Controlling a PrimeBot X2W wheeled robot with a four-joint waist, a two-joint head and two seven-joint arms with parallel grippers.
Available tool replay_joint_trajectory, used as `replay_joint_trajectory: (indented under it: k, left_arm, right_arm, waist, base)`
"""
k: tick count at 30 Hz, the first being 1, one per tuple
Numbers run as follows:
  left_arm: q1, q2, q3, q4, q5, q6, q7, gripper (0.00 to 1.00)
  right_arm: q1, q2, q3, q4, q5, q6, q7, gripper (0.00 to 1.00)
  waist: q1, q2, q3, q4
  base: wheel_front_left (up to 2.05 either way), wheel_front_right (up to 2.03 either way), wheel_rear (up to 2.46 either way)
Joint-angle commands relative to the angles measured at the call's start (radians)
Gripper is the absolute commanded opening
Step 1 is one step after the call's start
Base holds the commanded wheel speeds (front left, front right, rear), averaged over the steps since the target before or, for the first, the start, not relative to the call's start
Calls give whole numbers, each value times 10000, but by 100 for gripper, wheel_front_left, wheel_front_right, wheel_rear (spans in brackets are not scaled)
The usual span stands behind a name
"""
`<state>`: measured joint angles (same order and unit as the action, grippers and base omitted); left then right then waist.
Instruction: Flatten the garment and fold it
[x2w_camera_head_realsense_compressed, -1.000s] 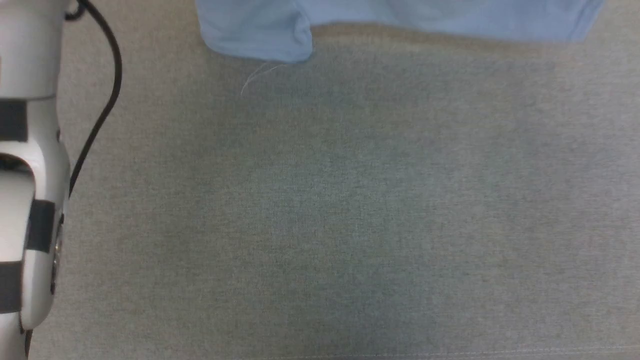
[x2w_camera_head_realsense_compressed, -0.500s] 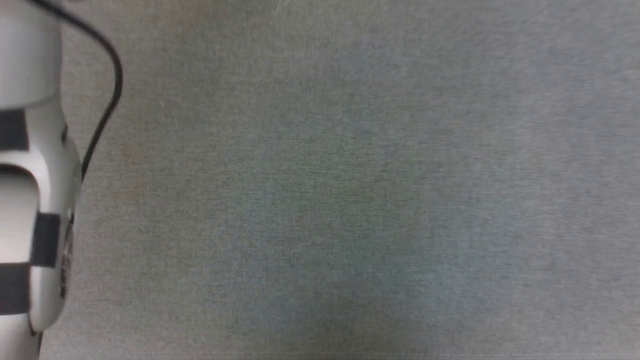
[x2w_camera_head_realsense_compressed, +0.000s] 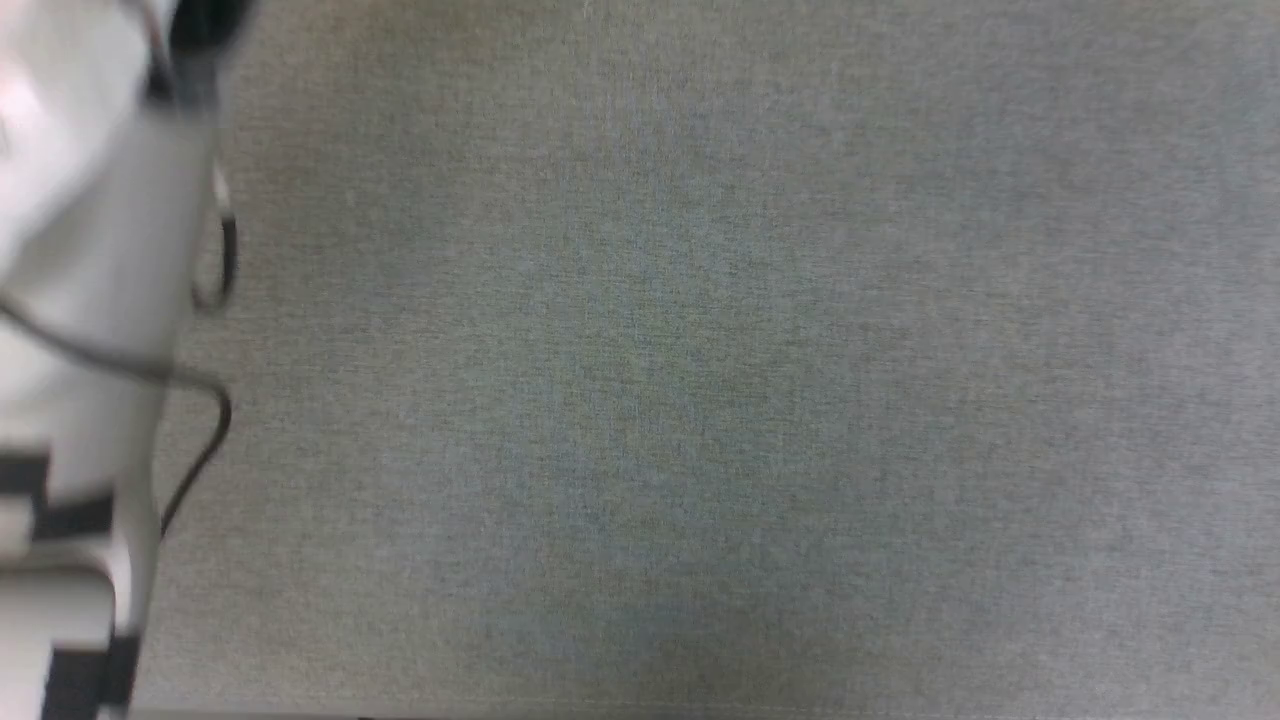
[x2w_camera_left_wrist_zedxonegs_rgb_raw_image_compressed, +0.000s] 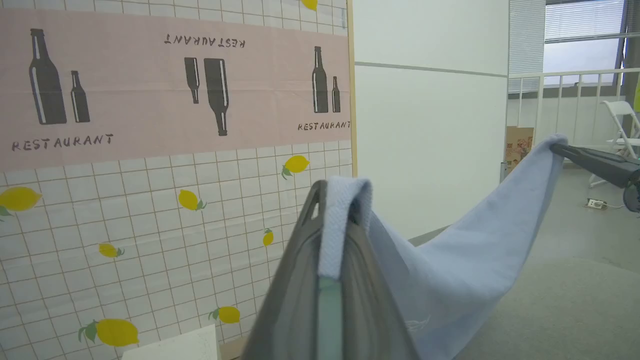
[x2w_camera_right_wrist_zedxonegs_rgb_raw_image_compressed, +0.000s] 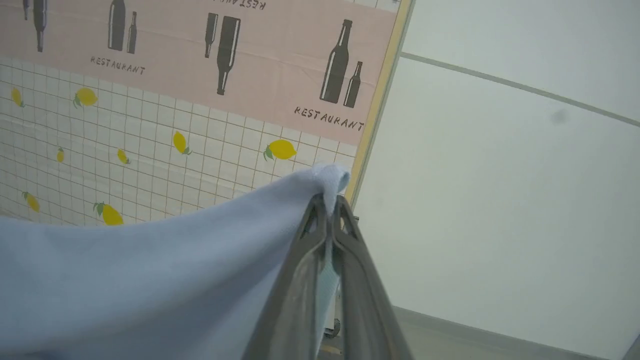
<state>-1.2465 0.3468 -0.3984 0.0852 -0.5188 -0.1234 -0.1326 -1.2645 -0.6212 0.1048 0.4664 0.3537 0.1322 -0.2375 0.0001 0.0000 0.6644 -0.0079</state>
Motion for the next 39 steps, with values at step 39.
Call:
replay_joint_trajectory:
  k: [39]
  left_arm:
    - [12134, 1763, -1080, -2614, -2252, 1919, 695, 0]
  right_arm:
    - [13051, 3099, -2760, -5179, 898, -15, 3360, 0]
  waist:
    - [-1, 0, -4482, 86]
  base:
    - [0, 0, 0]
